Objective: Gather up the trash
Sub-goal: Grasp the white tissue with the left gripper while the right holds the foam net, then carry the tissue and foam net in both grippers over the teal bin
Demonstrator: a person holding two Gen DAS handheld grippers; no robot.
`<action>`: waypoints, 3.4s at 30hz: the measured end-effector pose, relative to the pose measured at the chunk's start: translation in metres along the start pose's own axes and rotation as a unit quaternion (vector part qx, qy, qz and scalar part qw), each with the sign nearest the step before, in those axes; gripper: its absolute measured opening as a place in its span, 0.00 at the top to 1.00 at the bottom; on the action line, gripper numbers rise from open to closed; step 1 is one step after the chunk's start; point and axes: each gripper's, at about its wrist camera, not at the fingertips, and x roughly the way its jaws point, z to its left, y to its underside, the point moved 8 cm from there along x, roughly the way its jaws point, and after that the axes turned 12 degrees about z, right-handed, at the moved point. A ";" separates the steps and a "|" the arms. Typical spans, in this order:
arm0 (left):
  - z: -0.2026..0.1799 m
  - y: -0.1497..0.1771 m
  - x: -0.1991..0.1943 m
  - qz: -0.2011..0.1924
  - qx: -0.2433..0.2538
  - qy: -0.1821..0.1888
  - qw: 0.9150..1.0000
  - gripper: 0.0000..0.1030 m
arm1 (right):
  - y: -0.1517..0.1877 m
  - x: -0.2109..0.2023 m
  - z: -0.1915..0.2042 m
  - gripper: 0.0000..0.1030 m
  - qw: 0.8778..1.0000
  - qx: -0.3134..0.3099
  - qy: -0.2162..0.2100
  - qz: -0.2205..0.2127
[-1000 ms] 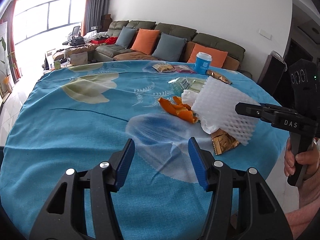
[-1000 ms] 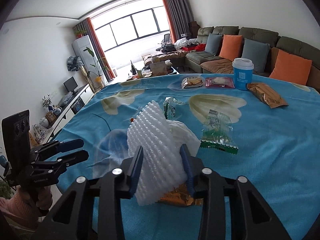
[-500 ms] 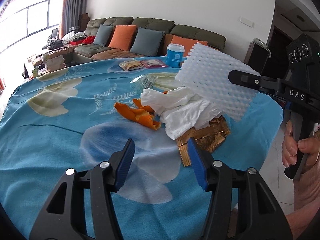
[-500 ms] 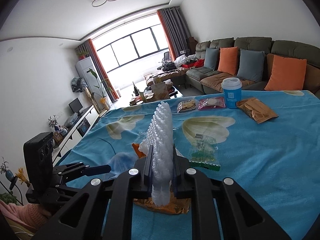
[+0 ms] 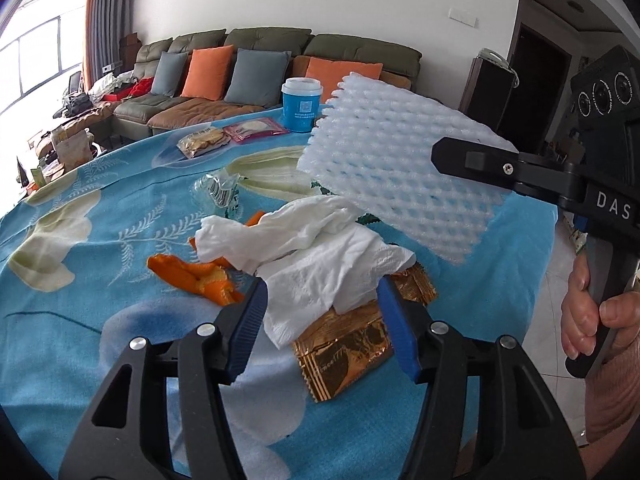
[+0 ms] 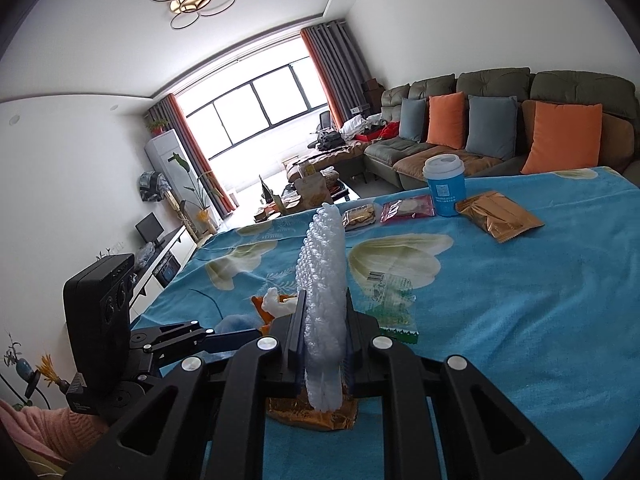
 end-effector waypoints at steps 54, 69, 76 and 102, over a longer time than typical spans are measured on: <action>0.149 0.144 -0.205 -0.124 -0.229 -0.104 0.960 0.93 | 0.007 0.086 0.180 0.87 0.974 -0.115 -0.172 0.089; 0.213 0.217 -0.271 -0.148 -0.316 -0.176 0.920 0.93 | 0.012 0.135 0.276 0.87 0.946 -0.180 -0.232 0.140; 0.239 0.244 -0.291 -0.155 -0.351 -0.202 0.901 0.93 | 0.016 0.151 0.313 0.87 0.932 -0.203 -0.253 0.161; 0.316 0.322 -0.314 -0.126 -0.436 -0.274 0.848 0.93 | 0.025 0.218 0.408 0.86 0.905 -0.230 -0.276 0.226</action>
